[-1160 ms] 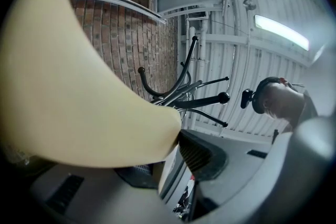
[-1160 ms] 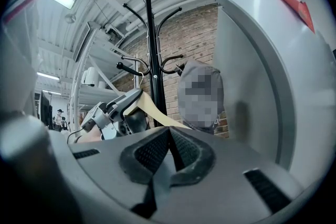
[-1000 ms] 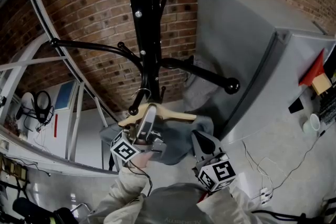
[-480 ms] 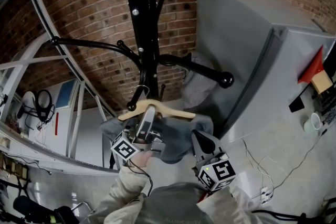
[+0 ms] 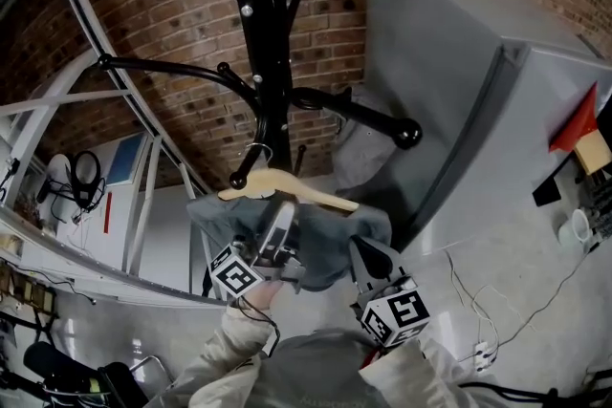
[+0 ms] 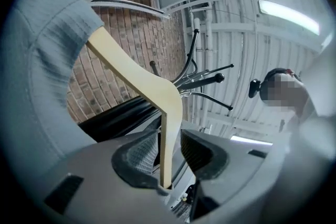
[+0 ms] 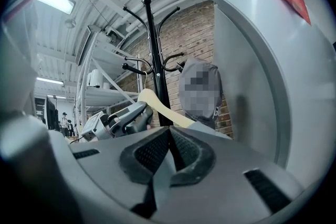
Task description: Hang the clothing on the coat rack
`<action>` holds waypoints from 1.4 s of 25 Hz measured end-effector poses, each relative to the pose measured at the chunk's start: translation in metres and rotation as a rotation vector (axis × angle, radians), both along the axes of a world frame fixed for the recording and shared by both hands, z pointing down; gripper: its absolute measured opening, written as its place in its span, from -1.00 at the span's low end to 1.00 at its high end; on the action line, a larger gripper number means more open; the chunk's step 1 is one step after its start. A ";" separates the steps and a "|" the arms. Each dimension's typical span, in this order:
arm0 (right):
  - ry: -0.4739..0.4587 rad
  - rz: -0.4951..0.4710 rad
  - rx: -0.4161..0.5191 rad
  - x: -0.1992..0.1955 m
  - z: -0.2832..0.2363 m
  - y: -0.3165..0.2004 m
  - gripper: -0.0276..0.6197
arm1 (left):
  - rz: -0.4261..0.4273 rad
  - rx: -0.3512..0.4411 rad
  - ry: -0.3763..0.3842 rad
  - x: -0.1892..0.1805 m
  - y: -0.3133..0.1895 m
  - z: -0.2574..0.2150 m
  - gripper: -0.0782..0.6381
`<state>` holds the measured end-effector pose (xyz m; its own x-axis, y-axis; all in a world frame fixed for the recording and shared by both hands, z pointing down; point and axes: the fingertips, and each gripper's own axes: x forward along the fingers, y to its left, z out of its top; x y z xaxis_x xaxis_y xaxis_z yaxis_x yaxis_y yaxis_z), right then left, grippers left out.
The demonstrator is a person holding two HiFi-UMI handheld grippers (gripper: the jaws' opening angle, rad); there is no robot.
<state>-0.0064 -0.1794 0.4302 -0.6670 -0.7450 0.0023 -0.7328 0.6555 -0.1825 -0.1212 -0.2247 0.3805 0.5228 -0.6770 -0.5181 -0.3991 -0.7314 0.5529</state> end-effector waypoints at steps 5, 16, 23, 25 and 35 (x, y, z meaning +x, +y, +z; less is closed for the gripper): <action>-0.003 -0.033 -0.012 0.000 0.005 0.005 -0.84 | -0.068 -0.020 -0.103 0.004 0.014 0.013 -0.42; -0.007 -0.086 -0.030 0.002 0.014 0.015 -0.84 | -0.239 -0.023 -0.464 0.024 0.044 0.032 -0.47; -0.002 -0.123 -0.037 -0.006 0.020 0.019 -0.84 | -0.346 -0.052 -0.564 0.022 0.061 0.043 -0.57; -0.002 -0.133 -0.041 -0.008 0.023 0.020 -0.84 | -0.378 -0.059 -0.598 0.021 0.066 0.049 -0.60; -0.003 -0.182 -0.060 -0.022 0.034 0.026 -0.84 | -0.461 -0.097 -0.703 0.014 0.090 0.073 -0.76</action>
